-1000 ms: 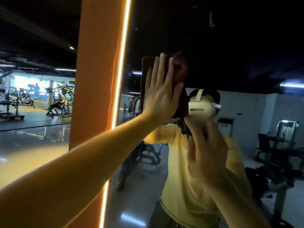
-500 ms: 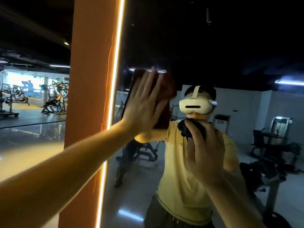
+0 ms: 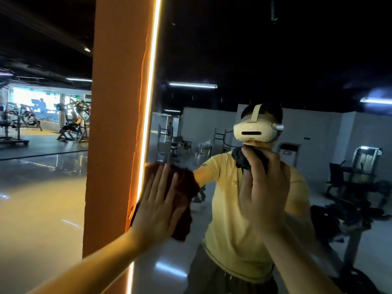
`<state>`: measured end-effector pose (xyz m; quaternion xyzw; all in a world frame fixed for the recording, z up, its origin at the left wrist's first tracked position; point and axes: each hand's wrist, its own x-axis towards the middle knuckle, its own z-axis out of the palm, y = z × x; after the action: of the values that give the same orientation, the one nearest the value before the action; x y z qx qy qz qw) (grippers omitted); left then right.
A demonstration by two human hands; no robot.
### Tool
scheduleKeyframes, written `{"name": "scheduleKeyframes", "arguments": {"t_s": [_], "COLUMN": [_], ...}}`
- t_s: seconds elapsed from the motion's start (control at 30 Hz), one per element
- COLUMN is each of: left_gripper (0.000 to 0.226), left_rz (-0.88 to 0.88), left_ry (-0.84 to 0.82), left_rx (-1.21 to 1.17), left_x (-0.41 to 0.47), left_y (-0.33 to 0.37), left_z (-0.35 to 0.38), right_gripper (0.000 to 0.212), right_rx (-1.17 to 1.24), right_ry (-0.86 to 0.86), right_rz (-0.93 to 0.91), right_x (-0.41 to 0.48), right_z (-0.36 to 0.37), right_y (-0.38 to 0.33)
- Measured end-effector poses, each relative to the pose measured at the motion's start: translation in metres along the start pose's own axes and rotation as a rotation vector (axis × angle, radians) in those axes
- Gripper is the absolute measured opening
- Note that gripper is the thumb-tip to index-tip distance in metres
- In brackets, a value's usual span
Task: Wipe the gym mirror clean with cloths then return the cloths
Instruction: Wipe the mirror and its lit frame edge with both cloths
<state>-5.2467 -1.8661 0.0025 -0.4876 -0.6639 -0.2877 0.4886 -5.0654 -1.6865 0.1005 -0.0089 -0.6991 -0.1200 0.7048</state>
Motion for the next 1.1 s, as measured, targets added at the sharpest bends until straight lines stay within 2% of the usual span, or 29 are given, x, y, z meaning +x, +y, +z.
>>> {"name": "scheduleKeyframes", "arguments": {"t_s": [0.13,0.2,0.27,0.4,0.57,0.63,0.73,0.83,0.9,1.0,1.1], "left_gripper": [0.071,0.070,0.069,0.069,0.066,0.064,0.065,0.070,0.069,0.066,0.066], "left_rz": [-0.132,-0.189,-0.161,-0.067,-0.105,-0.060,-0.021,-0.117,-0.146,-0.087,-0.070], "left_ry": [0.206,0.282,0.305,0.245,-0.025,-0.033,0.066,0.178,0.239,0.275,0.219], "left_rx": [-0.080,-0.092,-0.088,-0.081,-0.087,-0.109,-0.118,-0.161,-0.175,-0.173,-0.191], "left_x": [0.154,0.194,0.184,0.078,-0.057,-0.050,0.036,0.145,0.173,0.136,0.060], "left_y": [0.015,0.027,0.031,0.007,0.001,-0.001,-0.005,-0.011,-0.014,-0.019,-0.016], "left_z": [-0.029,-0.033,-0.024,0.003,0.010,0.001,-0.018,-0.042,-0.044,-0.025,-0.001], "right_gripper": [0.044,0.046,0.044,0.035,0.035,0.036,0.037,0.040,0.041,0.038,0.039], "right_rx": [-0.023,-0.029,-0.017,0.058,0.089,0.076,0.062,0.067,0.073,0.104,0.102], "right_ry": [-0.003,0.019,0.051,0.035,-0.108,-0.129,-0.133,-0.135,-0.129,-0.087,-0.070], "right_rz": [0.008,0.029,0.067,0.021,-0.025,-0.024,-0.035,-0.031,-0.028,0.012,0.040], "right_x": [0.001,0.001,0.001,-0.005,-0.014,-0.014,-0.013,-0.014,-0.013,-0.015,-0.020], "right_z": [-0.002,-0.001,0.001,0.011,0.020,0.021,0.021,0.021,0.021,0.022,0.023], "right_y": [-0.006,-0.007,-0.010,-0.021,-0.038,-0.038,-0.036,-0.037,-0.036,-0.038,-0.040]}}
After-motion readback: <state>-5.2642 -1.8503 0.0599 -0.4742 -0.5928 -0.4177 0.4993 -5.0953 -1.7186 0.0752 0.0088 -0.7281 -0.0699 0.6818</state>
